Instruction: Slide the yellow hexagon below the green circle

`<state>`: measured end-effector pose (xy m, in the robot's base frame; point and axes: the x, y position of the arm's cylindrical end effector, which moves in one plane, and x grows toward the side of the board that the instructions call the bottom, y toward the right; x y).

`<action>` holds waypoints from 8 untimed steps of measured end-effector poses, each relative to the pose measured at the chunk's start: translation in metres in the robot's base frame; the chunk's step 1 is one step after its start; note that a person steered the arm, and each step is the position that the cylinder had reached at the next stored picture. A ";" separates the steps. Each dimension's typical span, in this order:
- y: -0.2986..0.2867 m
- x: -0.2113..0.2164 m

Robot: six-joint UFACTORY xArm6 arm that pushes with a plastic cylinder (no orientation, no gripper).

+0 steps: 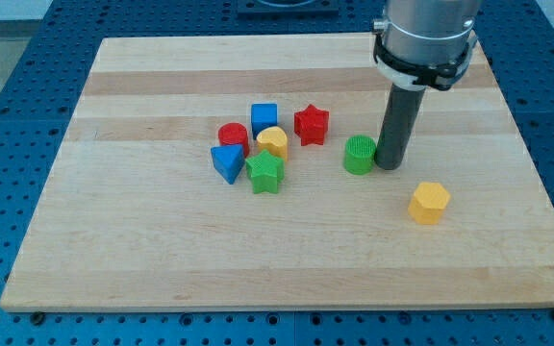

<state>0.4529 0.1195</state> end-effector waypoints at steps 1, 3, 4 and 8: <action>-0.004 0.008; -0.030 0.008; -0.005 0.008; 0.069 0.085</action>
<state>0.5382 0.1881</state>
